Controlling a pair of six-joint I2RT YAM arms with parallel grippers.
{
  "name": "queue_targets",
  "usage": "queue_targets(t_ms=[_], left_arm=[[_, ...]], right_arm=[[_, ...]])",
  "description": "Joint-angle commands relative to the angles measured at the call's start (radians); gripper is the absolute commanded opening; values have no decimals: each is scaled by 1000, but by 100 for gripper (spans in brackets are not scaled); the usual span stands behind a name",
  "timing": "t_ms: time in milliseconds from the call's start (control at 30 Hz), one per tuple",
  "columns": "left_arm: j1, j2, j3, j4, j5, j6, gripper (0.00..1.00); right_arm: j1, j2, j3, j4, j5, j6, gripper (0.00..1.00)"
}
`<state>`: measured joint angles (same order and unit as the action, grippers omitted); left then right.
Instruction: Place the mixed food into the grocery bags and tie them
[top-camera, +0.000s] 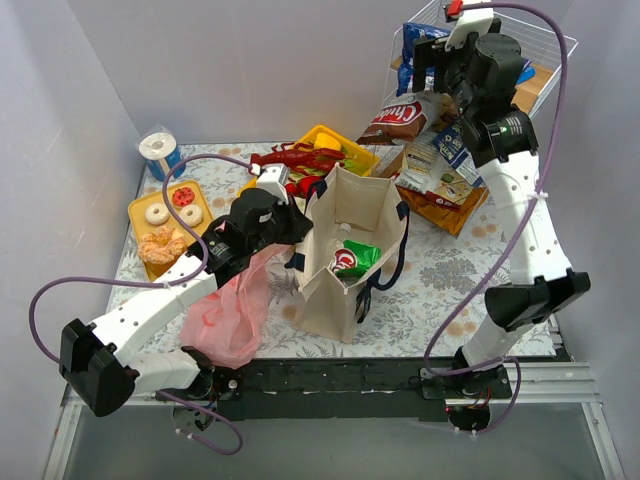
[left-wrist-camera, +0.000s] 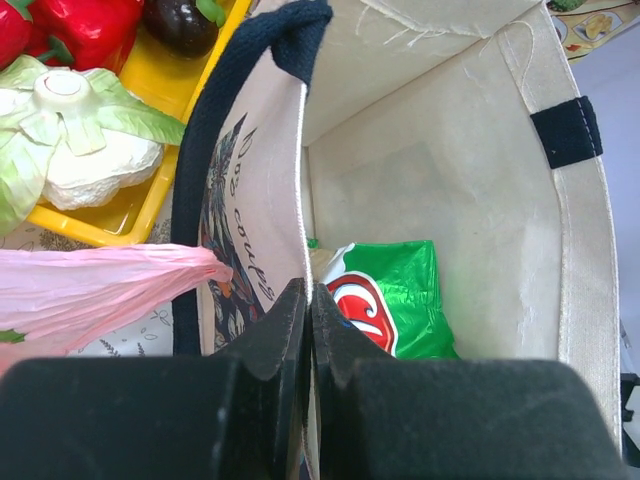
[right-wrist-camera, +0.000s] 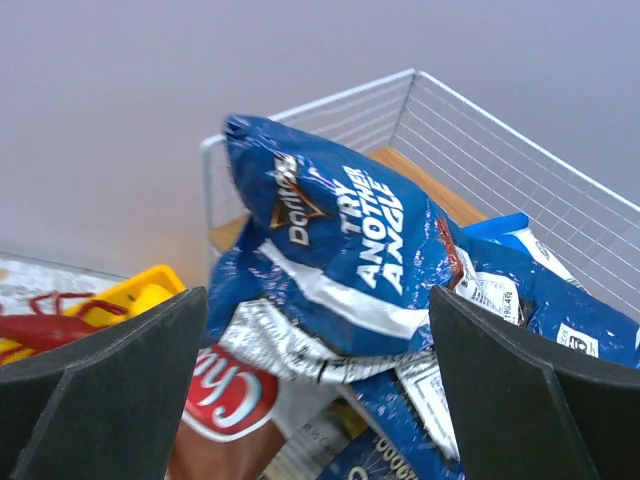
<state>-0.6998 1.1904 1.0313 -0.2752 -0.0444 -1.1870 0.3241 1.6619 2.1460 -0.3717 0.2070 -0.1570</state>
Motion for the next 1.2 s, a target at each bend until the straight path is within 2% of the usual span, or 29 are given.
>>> queue_targets(t_ms=[0, 233, 300, 333, 500, 533, 567, 633, 700, 767, 933, 1167], left_arm=[[0, -66, 7, -12, -18, -11, 0], [0, -94, 7, -50, -14, -10, 0], [0, -100, 6, -62, -14, -10, 0], [0, -107, 4, -67, -15, -8, 0], [0, -124, -2, -82, -26, -17, 0], [0, -124, -2, -84, -29, -20, 0], [0, -129, -5, -84, -29, -23, 0], [0, -129, -7, -84, -31, -26, 0], [0, -129, -5, -84, -32, -26, 0], [0, -130, -4, -84, -32, -25, 0], [0, -130, -7, -82, -37, -25, 0], [0, -130, -22, -75, -34, -36, 0]], right_arm=[[-71, 48, 57, 74, -60, -81, 99], [-129, 116, 89, 89, -129, -96, 98], [-134, 124, 89, 96, -156, -98, 87], [-134, 130, 89, 97, -168, -98, 78], [-135, 139, 92, 120, -189, -79, 57], [-137, 139, 94, 128, -193, -75, 50], [-137, 141, 95, 140, -192, -70, 35], [-135, 148, 110, 146, -190, -65, 28], [-135, 148, 121, 149, -187, -61, 14], [-137, 141, 121, 158, -187, -56, 4], [-137, 102, 133, 195, -169, -33, 1], [-155, 47, 124, 246, 0, -13, 1]])
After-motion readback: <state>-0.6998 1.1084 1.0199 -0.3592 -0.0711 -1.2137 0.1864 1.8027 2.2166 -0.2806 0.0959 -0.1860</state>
